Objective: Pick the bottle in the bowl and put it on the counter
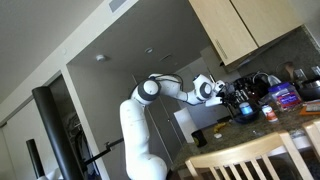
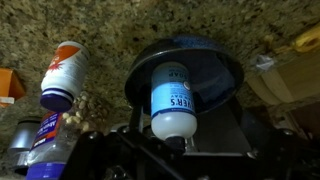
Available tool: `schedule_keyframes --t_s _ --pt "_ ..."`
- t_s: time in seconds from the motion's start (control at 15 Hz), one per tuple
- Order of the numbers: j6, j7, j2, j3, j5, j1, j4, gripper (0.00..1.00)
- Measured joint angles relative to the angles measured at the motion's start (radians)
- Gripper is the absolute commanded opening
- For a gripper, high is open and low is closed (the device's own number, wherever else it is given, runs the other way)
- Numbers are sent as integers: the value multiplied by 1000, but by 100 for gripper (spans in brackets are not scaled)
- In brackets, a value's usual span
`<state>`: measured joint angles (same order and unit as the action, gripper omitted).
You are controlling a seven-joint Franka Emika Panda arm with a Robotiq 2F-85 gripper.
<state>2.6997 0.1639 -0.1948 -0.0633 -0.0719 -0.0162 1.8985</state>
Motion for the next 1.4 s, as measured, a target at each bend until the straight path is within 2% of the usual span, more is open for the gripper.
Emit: schedule_keyframes --t_s 0.27,0.73,0.93,1.27,1.4 --pt "35 40 -1 -7 -41 0 1 100" --pt "21 41 25 -1 -24 0 11 100" --pt "-20 77 -41 -3 -27 2 -100 100" --pt "-138 165 -267 -42 -54 41 -378 100" --pt "-172 186 -331 -61 -60 52 -457 100"
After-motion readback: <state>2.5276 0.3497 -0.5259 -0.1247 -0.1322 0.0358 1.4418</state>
